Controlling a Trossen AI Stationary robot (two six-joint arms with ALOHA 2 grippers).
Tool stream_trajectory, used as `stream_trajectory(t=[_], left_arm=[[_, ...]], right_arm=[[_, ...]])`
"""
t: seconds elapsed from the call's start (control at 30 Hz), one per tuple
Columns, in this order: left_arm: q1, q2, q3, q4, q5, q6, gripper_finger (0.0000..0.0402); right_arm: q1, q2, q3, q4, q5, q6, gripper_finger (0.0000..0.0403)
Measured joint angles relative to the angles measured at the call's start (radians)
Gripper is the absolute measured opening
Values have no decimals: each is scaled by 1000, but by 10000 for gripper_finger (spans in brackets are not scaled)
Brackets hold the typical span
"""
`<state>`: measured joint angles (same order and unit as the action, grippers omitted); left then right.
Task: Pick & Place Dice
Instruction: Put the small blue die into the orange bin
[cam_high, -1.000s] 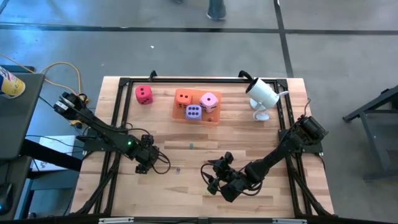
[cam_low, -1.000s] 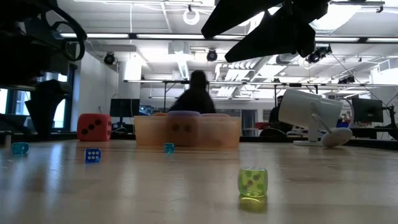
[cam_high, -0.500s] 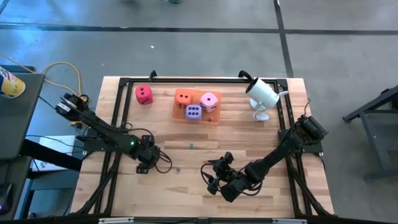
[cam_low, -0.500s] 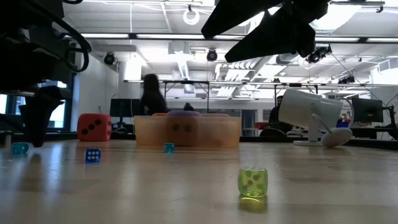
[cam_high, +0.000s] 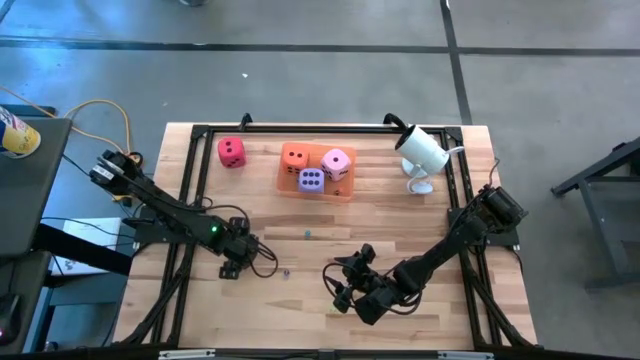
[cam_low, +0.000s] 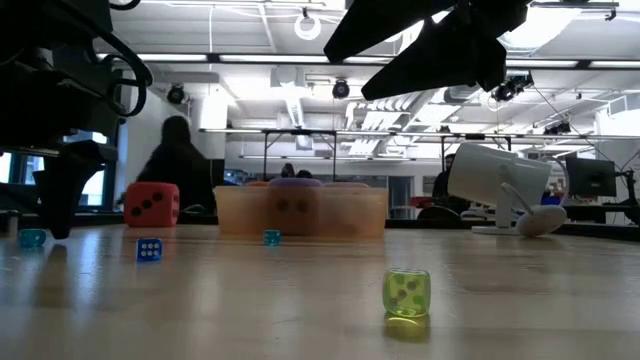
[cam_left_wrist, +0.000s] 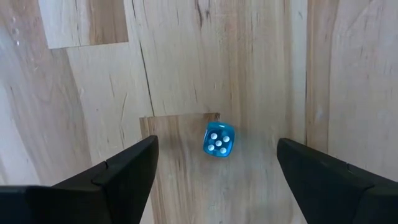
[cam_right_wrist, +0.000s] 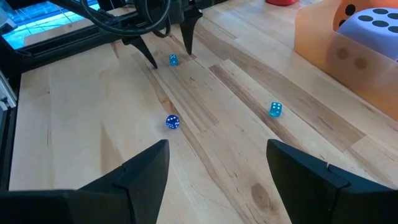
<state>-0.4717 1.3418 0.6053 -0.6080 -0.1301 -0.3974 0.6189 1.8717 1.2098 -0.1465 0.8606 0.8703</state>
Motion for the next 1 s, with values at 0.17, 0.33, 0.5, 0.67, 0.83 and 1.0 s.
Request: stream_trajectory(t=[0.17,0.33,0.5,0.67,0.83,1.0], left_arm=[[0,1,-1,3,-1,-3,320],[0,1,-1,4,1,-4,312],[0,2,-1,11,12,3,264],[-1,2,-1,21,17,23,200],[0,2,-1,34,6,29,158],[0,2,-1,41,-3,30,137]], right_arm=[[0,0,0,1,0,0,258],[0,0,0,1,0,0,258],[0,0,0,1,0,-1,258],[-1,0,0,1,0,-3,258],[-6,0,0,1,0,-3,258],[-6,0,0,1,0,-2,258]])
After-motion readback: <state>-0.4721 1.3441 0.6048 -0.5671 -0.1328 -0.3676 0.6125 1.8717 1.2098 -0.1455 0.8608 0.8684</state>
